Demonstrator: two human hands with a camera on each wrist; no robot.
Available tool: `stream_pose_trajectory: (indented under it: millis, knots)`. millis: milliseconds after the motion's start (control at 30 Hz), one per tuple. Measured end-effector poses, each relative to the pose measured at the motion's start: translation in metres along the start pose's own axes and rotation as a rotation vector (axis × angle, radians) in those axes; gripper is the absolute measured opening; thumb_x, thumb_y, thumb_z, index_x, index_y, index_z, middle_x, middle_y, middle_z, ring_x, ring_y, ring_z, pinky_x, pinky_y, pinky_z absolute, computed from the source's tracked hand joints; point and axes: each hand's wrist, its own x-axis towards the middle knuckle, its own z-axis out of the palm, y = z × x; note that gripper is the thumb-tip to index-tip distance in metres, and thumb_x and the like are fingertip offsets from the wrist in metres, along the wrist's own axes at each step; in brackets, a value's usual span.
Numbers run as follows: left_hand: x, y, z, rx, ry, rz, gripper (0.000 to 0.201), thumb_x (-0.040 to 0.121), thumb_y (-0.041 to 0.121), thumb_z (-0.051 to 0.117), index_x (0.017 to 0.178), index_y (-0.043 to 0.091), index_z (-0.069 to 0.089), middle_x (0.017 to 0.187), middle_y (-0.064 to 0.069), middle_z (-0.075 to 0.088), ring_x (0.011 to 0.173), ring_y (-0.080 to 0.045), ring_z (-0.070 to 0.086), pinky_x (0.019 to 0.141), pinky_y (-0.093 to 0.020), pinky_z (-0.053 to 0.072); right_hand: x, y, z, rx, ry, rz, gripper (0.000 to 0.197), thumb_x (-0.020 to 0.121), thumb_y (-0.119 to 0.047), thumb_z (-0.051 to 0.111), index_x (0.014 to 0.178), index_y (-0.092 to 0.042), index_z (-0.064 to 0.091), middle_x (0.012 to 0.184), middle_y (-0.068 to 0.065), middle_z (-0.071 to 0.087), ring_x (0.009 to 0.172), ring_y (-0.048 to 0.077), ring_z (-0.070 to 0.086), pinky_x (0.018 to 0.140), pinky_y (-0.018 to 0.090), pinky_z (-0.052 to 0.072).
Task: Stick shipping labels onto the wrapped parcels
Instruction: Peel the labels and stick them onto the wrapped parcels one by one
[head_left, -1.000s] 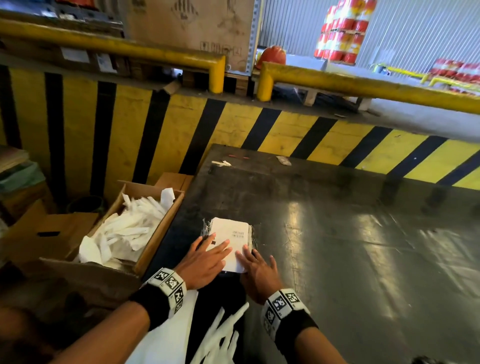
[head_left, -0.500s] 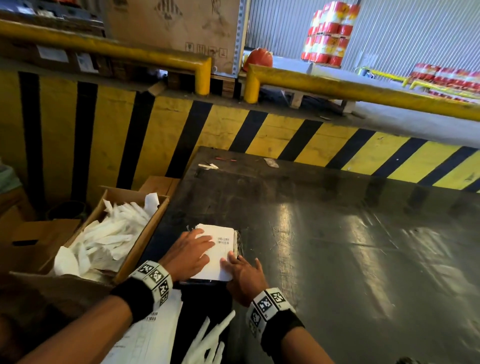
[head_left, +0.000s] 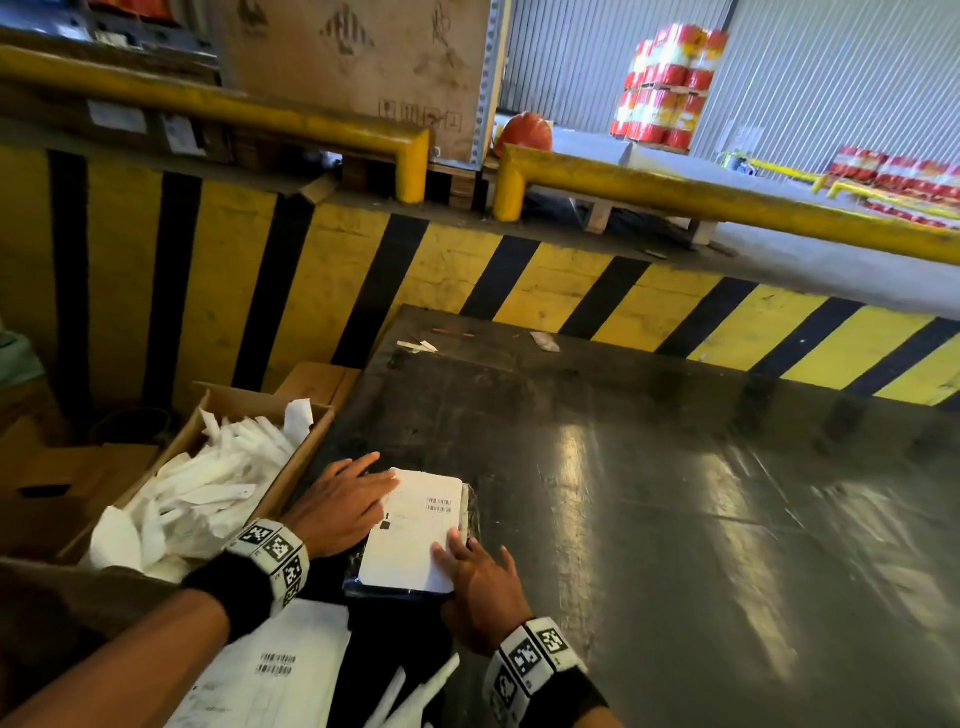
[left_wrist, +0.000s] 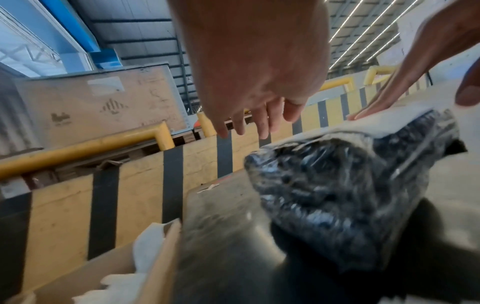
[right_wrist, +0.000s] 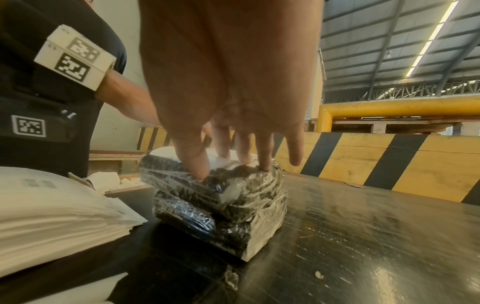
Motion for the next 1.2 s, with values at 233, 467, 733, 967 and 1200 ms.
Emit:
stream_pose_trajectory:
  millis: [233, 467, 733, 967, 1200]
  knots:
    - [0.006, 0.008, 0.012, -0.021, -0.123, -0.148, 0.051, 0.1, 0.043, 0.02, 0.15, 0.031, 0.011, 0.159, 0.011, 0.002, 0.146, -0.018, -0.007, 0.118, -0.044, -0.002, 0.0, 0.004, 0.004, 0.004, 0.01, -0.019, 0.063, 0.093, -0.028, 0.044, 0.149, -0.024, 0.015, 0.159, 0.002, 0.005, 0.146, 0.024, 0.008, 0.115, 0.054, 0.004]
    - [-0.027, 0.02, 0.035, -0.236, -0.002, -0.401, 0.058, 0.097, 0.051, 0.023, 0.15, 0.033, 0.006, 0.16, -0.002, 0.001, 0.147, -0.023, -0.004, 0.117, -0.043, 0.004, 0.001, 0.012, 0.013, 0.167, 0.171, -0.025, 0.065, 0.092, -0.061, 0.021, 0.147, -0.028, 0.019, 0.159, -0.003, 0.008, 0.145, 0.016, 0.011, 0.117, 0.04, 0.005]
    - [-0.035, 0.043, 0.05, -0.528, -0.062, -0.598, 0.067, 0.098, 0.051, 0.024, 0.147, 0.029, -0.016, 0.159, -0.011, 0.005, 0.146, -0.027, 0.0, 0.116, -0.044, 0.003, 0.031, 0.019, 0.046, 0.834, 0.194, 0.164, 0.095, 0.078, -0.076, 0.038, 0.148, -0.032, -0.008, 0.159, -0.008, -0.002, 0.146, 0.018, 0.009, 0.118, 0.048, 0.009]
    - [-0.038, 0.035, 0.053, -0.5, -0.126, -0.519, 0.084, 0.08, 0.071, 0.004, 0.147, 0.025, -0.017, 0.16, -0.001, -0.005, 0.146, -0.018, -0.01, 0.117, -0.042, -0.004, 0.039, 0.02, 0.067, 1.091, 0.278, 0.058, 0.08, 0.068, -0.081, 0.049, 0.127, -0.068, -0.004, 0.158, -0.014, 0.005, 0.145, 0.01, 0.009, 0.118, 0.048, 0.02]
    - [-0.071, 0.075, 0.021, -0.581, -0.004, -0.513, 0.063, 0.1, 0.045, 0.02, 0.148, 0.021, -0.013, 0.159, -0.002, -0.007, 0.146, -0.016, -0.011, 0.117, -0.036, -0.006, -0.005, 0.014, 0.032, 1.135, 0.368, 0.009, 0.108, 0.061, -0.081, 0.055, 0.147, -0.038, 0.006, 0.158, -0.012, 0.01, 0.145, 0.007, 0.011, 0.118, 0.044, 0.019]
